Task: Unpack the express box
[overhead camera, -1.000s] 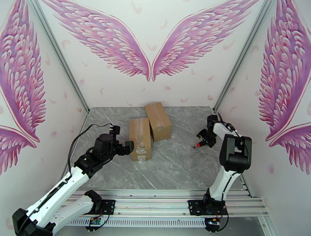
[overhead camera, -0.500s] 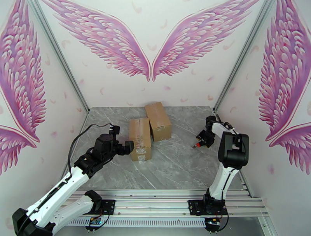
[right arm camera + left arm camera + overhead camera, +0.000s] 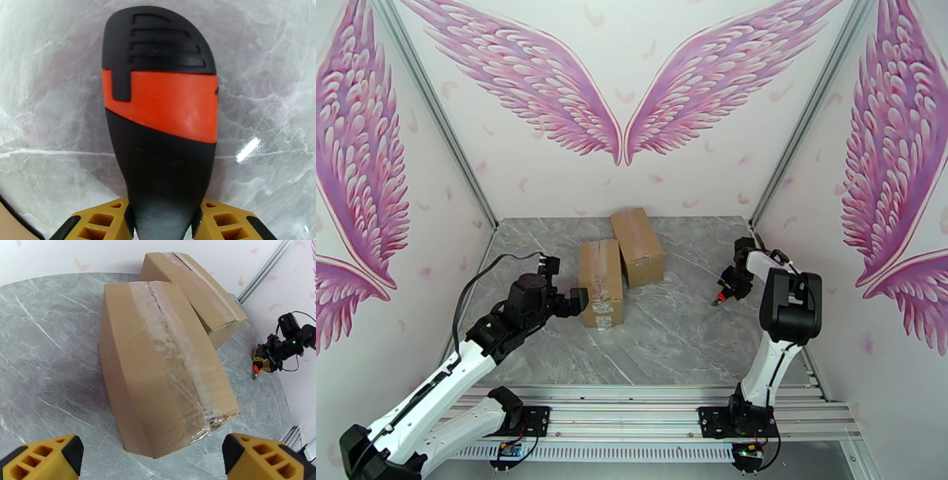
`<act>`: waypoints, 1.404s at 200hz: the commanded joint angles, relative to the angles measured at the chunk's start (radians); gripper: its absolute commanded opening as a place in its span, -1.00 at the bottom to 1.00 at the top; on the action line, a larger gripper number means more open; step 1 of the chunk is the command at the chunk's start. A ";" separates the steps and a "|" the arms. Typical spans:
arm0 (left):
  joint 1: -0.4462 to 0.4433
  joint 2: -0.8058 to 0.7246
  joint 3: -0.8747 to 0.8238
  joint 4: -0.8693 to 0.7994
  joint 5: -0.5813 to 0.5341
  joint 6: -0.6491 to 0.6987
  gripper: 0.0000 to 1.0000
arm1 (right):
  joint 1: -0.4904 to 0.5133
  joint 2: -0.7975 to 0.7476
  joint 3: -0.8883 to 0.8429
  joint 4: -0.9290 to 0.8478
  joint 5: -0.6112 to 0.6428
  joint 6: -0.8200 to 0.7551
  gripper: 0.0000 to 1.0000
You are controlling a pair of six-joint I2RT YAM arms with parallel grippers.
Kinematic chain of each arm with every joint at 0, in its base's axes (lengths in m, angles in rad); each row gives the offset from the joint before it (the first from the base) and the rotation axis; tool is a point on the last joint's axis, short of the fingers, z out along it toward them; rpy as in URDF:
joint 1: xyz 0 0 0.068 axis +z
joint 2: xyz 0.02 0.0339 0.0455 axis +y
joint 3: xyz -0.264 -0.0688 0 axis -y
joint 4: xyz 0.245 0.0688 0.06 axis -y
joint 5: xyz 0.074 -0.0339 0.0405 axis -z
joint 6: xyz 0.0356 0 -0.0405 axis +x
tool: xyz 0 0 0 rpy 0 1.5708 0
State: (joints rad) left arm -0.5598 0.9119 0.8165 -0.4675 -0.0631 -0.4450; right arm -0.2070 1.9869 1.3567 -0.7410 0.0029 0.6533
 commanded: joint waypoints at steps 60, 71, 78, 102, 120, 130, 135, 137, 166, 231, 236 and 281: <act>-0.010 -0.030 0.130 -0.095 -0.038 0.095 0.97 | 0.024 -0.240 -0.111 0.135 -0.055 -0.142 -0.22; -0.015 -0.021 0.163 -0.097 -0.021 0.100 0.97 | 0.036 -0.278 -0.125 0.151 -0.076 -0.149 -0.22; -0.020 -0.011 0.189 -0.098 -0.006 0.105 0.96 | 0.046 -0.305 -0.132 0.164 -0.090 -0.151 -0.22; -0.061 0.057 0.296 -0.103 0.048 0.129 0.91 | 0.092 -0.407 -0.156 0.216 -0.131 -0.152 -0.22; -0.114 0.138 0.381 -0.098 0.079 0.162 0.89 | 0.145 -0.486 -0.167 0.257 -0.151 -0.160 -0.22; -0.149 0.194 0.431 -0.090 0.094 0.186 0.88 | 0.182 -0.530 -0.175 0.286 -0.155 -0.164 -0.22; -0.166 0.224 0.456 -0.086 0.102 0.198 0.88 | 0.197 -0.552 -0.178 0.302 -0.156 -0.166 -0.22; -0.174 0.237 0.464 -0.083 0.103 0.203 0.87 | 0.204 -0.561 -0.180 0.308 -0.156 -0.167 -0.22; -0.248 0.412 0.600 -0.027 0.141 0.246 0.83 | 0.280 -0.663 -0.201 0.379 -0.157 -0.164 -0.21; -0.263 0.684 0.722 0.189 0.276 0.139 0.65 | 0.386 -0.807 -0.237 0.427 -0.151 -0.141 -0.20; -0.263 0.703 0.734 0.197 0.288 0.131 0.61 | 0.391 -0.813 -0.241 0.427 -0.152 -0.138 -0.20; -0.273 0.800 0.784 0.274 0.388 0.096 0.41 | 0.421 -0.876 -0.275 0.401 -0.182 -0.117 -0.20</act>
State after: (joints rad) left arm -0.8230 1.6814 1.5551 -0.2764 0.2432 -0.3168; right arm 0.1997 1.1614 1.1072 -0.3511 -0.1539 0.5117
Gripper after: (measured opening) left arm 0.717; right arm 0.403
